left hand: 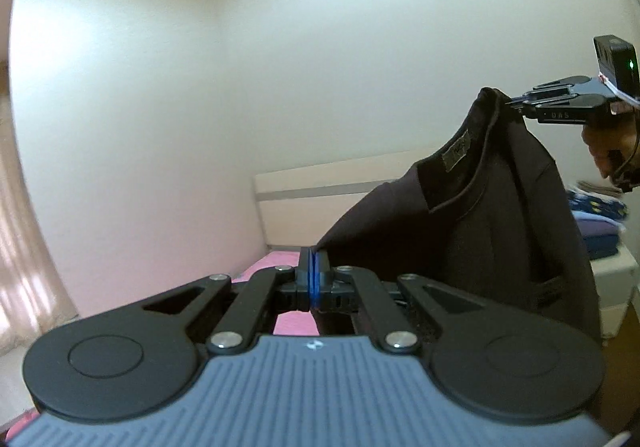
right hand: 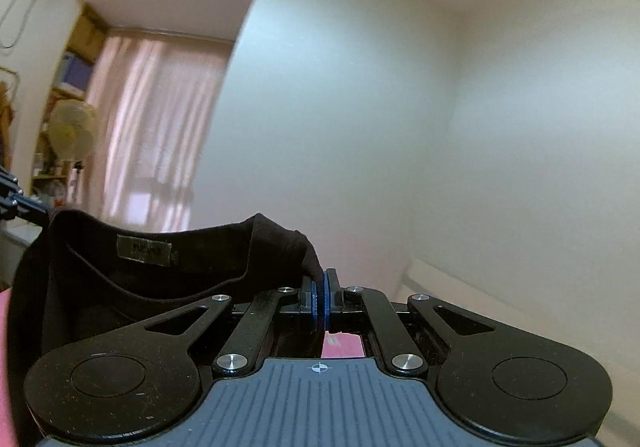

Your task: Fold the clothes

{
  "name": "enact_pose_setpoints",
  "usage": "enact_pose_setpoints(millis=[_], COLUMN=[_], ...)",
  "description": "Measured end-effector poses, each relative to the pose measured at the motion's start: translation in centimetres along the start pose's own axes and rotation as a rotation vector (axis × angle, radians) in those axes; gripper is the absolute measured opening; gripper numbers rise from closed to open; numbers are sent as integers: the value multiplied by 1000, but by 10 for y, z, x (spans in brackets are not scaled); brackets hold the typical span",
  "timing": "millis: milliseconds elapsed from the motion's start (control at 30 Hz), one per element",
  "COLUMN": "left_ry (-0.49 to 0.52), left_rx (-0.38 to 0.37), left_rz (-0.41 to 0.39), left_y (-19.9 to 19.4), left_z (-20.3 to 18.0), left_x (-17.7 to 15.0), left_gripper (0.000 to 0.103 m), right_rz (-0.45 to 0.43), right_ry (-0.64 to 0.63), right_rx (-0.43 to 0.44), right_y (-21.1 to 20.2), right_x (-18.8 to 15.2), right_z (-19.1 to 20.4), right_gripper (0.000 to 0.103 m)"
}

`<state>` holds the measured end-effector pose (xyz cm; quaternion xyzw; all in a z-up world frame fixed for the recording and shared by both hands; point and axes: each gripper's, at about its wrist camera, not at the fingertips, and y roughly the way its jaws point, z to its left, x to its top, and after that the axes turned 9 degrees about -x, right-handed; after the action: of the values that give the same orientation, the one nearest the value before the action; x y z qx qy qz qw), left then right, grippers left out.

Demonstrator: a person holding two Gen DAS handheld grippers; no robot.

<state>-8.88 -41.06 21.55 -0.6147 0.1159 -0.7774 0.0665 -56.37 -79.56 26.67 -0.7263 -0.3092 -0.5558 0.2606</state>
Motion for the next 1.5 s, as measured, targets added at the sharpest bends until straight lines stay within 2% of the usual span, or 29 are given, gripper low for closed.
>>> enact_pose_setpoints(millis=[100, 200, 267, 300, 367, 400, 433, 500, 567, 600, 667, 700, 767, 867, 933, 1000, 1033, 1067, 1100, 1133, 1167, 1200, 1233, 1367, 1500], left_ry=[-35, -135, -188, -245, -364, -424, -476, -549, -608, -629, -634, -605, -520, -369, -240, -126, -96, -95, -94, -92, -91, -89, -88, -82, -77], left_rx=[76, 160, 243, 291, 368, 403, 423, 397, 344, 308, 218, 160, 27, -141, -212, -266, -267, -237, -208, -179, -149, -120, -90, 29, 163], left_rz=[88, 213, 304, 364, 470, 520, 562, 616, 664, 687, 739, 762, 776, 774, 806, 862, 887, 893, 900, 906, 913, 919, 925, 948, 975], left_y=[49, 120, 172, 201, 239, 253, 264, 272, 279, 280, 278, 282, 295, 326, 351, 373, 374, 361, 348, 335, 322, 309, 296, 244, 191], left_z=[27, 59, 78, 90, 103, 107, 106, 82, 45, 25, -15, -37, -70, -121, -151, -173, -174, -162, -149, -136, -124, -111, -98, -48, 4], left_x=[-14, -60, -108, -141, -204, -235, -263, -303, -334, -346, -364, -369, -372, -375, -387, -404, -407, -400, -393, -386, -379, -372, -365, -337, -312], left_gripper=[0, 0, 1, 3, 15, 16, 16, 20, 32, 32, 38, 41, 47, 55, 55, 49, 29, 5, 5, 4, 4, 4, 4, 4, 4], right_rz=[33, 126, 206, 247, 354, 415, 478, 580, 672, 722, 837, 887, 962, 1071, 1118, 1160, 1172, 1174, 1174, 1173, 1174, 1181, 1186, 1106, 973], right_ry=[-15, -32, -50, -65, -108, -114, -98, -42, -25, -10, 59, 88, 127, 161, 154, 170, 170, 157, 141, 118, 103, 97, 96, 70, -10], right_rx=[105, 216, 285, 313, 334, 336, 344, 360, 362, 357, 333, 326, 326, 347, 363, 378, 391, 401, 410, 416, 423, 433, 438, 373, 196], right_y=[95, 201, 276, 311, 366, 382, 388, 382, 366, 357, 338, 327, 304, 273, 259, 219, 213, 210, 209, 212, 214, 217, 221, 240, 278], right_x=[-25, -78, -132, -162, -229, -260, -288, -333, -368, -384, -413, -425, -444, -468, -485, -515, -522, -527, -529, -527, -525, -521, -515, -465, -416], right_z=[-4, 10, 26, 37, 64, 76, 84, 92, 96, 94, 84, 80, 73, 78, 87, 61, 64, 68, 71, 73, 72, 67, 59, 4, -66], right_gripper=[1, 1, 2, 2, 2, 2, 2, 3, 3, 6, 46, 75, 77, 77, 77, 77, 76, 76, 76, 64, 47, 10, 4, 3, 3])
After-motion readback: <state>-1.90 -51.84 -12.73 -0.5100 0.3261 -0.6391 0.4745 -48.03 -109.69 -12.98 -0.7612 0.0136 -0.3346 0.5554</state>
